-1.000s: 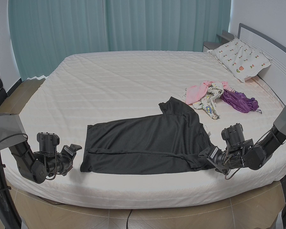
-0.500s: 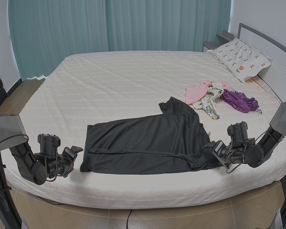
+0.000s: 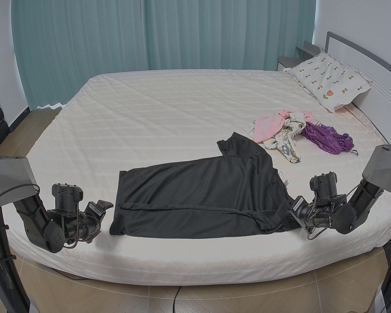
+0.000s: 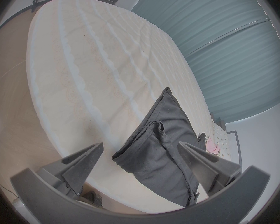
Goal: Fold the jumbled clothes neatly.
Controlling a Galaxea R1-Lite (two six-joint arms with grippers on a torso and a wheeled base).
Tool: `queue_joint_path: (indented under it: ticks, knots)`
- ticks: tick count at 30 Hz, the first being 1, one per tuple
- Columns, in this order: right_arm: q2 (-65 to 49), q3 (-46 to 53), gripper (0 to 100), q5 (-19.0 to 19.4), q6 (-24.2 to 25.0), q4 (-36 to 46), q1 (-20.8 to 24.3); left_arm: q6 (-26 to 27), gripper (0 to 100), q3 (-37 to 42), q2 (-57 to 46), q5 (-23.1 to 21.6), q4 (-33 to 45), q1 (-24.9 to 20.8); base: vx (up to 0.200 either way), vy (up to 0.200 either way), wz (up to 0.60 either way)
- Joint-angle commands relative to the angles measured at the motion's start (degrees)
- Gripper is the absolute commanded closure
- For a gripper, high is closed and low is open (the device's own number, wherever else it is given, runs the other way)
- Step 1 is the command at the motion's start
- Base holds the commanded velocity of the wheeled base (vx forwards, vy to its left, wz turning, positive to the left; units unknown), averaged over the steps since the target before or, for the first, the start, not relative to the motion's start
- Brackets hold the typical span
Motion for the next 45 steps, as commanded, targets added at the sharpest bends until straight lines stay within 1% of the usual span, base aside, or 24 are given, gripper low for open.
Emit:
queue_joint_path:
  ticks: [1, 8, 12, 15, 16, 17, 18, 19, 21, 23, 27, 28, 32, 45]
  knots:
    - [-1.1, 1.6, 100, -0.3, 0.0, -0.2, 0.2, 0.0, 0, 0.0, 0.1, 0.0, 0.0, 0.0, 0.0, 0.0, 0.0]
    - [-4.9, 5.7, 100, -0.1, -0.4, 0.5, 0.6, 0.0, 0, 0.0, 0.1, 0.0, 0.0, 0.1, 0.0, 0.0, 0.0]
    - [-4.6, 5.9, 100, 0.1, -0.4, -0.1, 0.6, 0.0, 0, 0.1, 0.1, 0.0, 0.0, 0.1, 0.0, 0.0, 0.0]
    - [-4.3, 6.0, 100, 0.8, -0.4, -0.1, -0.3, -0.1, 0, 0.2, 0.2, 0.0, 0.0, 0.0, 0.0, 0.0, 0.0]
    - [-4.4, 6.1, 0, 1.5, -0.4, -0.2, -0.4, -0.1, 0, 0.4, 0.2, -0.1, 0.0, 0.0, 0.0, 0.0, 0.0]
    - [-4.6, 6.2, 0, 2.6, -0.4, -0.2, -0.5, -0.1, 0, 0.6, 0.2, -0.2, -0.1, -0.1, 0.0, 0.0, 0.0]
    - [-4.6, 6.2, 0, 2.6, -0.4, -0.2, -0.5, -0.1, 0, 0.6, 0.2, -0.2, -0.1, -0.1, 0.0, 0.0, 0.0]
    - [-4.6, 6.2, 0, 4.5, -0.2, -0.5, -0.5, -0.4, 0, 0.9, 0.2, -0.9, 0.0, -0.3, 0.0, 0.0, 0.0]
    - [-4.4, 6.1, 0, 5.2, -0.1, -1.8, -0.9, -1.3, 0, 1.0, 0.2, -1.9, 0.0, -0.7, 0.0, 0.0, 0.0]
    - [-4.2, 6.0, 0, 5.4, 0.3, -3.8, -1.3, -2.4, 0, 0.9, 0.2, -2.2, -0.1, -0.8, 0.0, 0.0, 0.0]
    - [-2.7, 5.7, 0, 5.6, 1.7, -5.9, -1.4, -2.4, 0, 0.9, 0.2, -2.2, 0.0, -0.7, 0.0, 0.0, 0.0]
    - [-0.9, 5.7, 0, 5.6, 2.5, -8.8, -1.5, -2.4, 0, 0.9, 0.2, -2.2, 0.0, -0.7, 0.0, 0.0, 0.0]
    - [0.9, 5.9, 0, 5.6, 2.5, -12.4, -1.5, -2.4, 0, 0.9, 0.2, -2.2, 0.0, -0.7, 0.0, 0.0, 0.0]
    - [2.9, 5.7, 0, 5.5, 2.7, -13.7, -1.6, -2.4, 0, 0.9, 0.2, -2.3, 0.0, -0.7, 0.0, 0.0, 0.0]
